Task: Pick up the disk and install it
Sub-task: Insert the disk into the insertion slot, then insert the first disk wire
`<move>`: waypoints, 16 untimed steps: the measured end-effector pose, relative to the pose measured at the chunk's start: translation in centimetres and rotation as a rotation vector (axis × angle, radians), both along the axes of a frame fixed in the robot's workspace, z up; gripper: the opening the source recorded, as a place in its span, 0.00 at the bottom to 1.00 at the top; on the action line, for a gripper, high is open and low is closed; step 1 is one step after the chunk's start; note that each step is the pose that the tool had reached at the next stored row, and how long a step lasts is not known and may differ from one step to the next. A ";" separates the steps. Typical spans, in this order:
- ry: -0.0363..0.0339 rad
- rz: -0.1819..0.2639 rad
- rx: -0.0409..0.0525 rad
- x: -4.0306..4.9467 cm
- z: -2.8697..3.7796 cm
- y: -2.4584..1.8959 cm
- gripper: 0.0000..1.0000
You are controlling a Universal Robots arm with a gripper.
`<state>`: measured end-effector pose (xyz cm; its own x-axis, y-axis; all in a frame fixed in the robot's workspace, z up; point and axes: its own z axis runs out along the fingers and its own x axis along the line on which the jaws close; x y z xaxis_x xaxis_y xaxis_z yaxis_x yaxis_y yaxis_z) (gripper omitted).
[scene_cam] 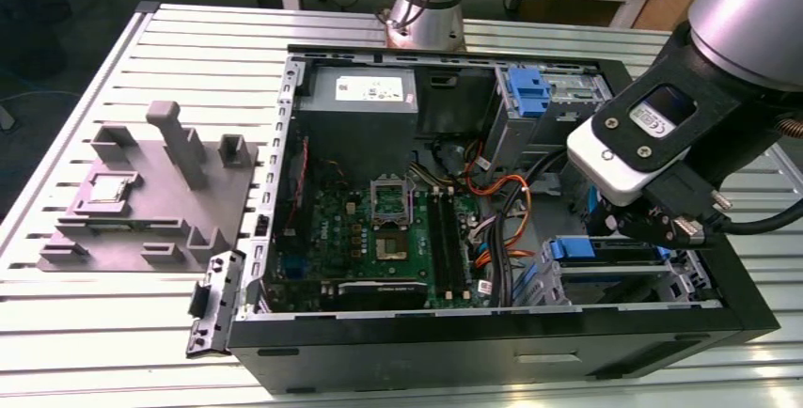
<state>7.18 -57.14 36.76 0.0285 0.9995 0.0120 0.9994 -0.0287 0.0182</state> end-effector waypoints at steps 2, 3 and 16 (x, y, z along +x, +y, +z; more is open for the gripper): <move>0.0000 0.000 0.0004 0.00 -0.01 0.00 0.10; 0.0000 0.000 0.0006 0.00 0.00 0.00 0.10; 0.0001 0.000 0.0008 0.79 -0.02 -0.01 0.10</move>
<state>7.97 -57.14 36.73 0.0285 0.9995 0.0128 0.9994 -0.0287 0.0181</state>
